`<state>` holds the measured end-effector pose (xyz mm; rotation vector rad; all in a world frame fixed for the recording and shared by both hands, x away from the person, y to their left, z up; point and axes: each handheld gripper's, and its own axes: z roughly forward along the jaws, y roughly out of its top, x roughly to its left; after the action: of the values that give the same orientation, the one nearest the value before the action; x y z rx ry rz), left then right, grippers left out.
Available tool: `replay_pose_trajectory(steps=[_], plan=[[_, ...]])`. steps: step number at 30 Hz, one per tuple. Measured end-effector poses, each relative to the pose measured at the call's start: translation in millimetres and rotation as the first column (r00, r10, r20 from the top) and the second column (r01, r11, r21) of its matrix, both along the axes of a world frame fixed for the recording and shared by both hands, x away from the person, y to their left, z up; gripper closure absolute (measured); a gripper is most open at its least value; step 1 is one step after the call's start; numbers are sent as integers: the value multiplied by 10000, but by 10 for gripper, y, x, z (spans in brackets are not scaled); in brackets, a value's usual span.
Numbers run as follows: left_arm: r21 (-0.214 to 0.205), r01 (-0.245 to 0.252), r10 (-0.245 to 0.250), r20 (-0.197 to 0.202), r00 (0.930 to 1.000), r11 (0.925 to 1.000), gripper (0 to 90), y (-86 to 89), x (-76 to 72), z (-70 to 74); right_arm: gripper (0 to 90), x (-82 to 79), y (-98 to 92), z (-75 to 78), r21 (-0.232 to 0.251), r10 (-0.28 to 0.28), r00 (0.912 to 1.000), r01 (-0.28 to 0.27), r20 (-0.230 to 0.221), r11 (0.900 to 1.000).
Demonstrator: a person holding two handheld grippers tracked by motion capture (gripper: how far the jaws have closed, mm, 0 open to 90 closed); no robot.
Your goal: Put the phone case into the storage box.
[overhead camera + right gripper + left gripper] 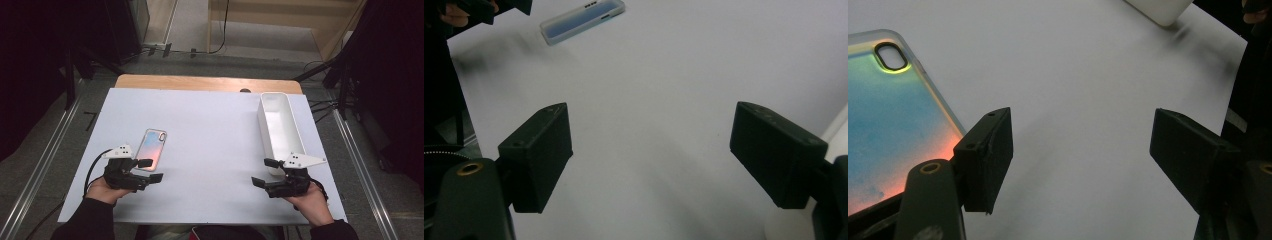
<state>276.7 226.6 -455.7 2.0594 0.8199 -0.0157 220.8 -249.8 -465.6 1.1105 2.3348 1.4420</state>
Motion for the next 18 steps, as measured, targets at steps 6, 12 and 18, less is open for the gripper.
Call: replay_pose_trajectory(steps=[6, 12, 18], plan=[[1, 38, -38, -19, 10000, 10000, 249, -5, 0, -1, 158, -2, 3, 0, 22, 18, 10000, -18, -26, 10000], [6, 70, -70, -22, 10000, 10000, 249, -8, -2, -1, 158, -3, 0, 2, -4, 25, 10000, -25, -20, 10000], [-46, 29, -29, -93, 10000, 10000, 249, -9, -1, -2, 158, -2, 0, 0, -13, 47, 10000, -47, 3, 10000]])
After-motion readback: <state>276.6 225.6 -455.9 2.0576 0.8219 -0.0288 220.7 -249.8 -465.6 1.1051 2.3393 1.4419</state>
